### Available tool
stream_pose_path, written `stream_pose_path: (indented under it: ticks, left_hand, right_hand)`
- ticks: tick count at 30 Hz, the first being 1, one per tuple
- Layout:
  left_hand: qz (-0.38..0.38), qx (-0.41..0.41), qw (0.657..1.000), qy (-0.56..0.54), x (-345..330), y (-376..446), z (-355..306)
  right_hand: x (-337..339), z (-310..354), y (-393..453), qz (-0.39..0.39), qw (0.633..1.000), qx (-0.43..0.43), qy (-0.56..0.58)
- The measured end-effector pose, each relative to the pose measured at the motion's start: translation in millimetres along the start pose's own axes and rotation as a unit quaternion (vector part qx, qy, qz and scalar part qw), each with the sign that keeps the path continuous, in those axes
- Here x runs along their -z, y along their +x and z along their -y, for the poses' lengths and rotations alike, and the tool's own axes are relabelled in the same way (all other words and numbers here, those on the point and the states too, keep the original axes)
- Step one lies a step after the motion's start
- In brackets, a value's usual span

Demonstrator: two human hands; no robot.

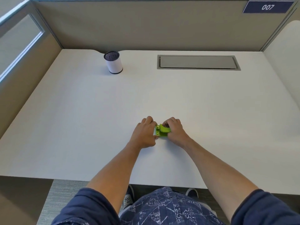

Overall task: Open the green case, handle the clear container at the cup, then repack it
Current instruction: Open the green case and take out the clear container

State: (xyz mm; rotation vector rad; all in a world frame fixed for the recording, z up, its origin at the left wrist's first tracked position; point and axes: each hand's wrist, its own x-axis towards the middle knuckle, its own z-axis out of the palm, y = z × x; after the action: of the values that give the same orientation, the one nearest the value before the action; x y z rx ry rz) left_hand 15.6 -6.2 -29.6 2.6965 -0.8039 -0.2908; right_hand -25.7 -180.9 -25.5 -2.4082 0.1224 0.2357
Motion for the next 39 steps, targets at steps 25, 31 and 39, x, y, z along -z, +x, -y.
stream_pose_path:
  ticks: [25, 31, 39]
  left_hand:
    - [-0.003, -0.007, 1.000, -0.005, 2, 1, 3]
    - [-0.004, -0.012, 1.000, -0.002, 3, 1, 3]
    - [-0.007, -0.013, 1.000, 0.004, 6, 0, 2]
  right_hand:
    - [-3, -8, 0, -0.046, 0.994, -0.016, 0.100]
    - [0, -9, 6, -0.075, 0.979, -0.040, 0.184]
    - [1, -10, 9, -0.071, 0.971, -0.054, 0.224]
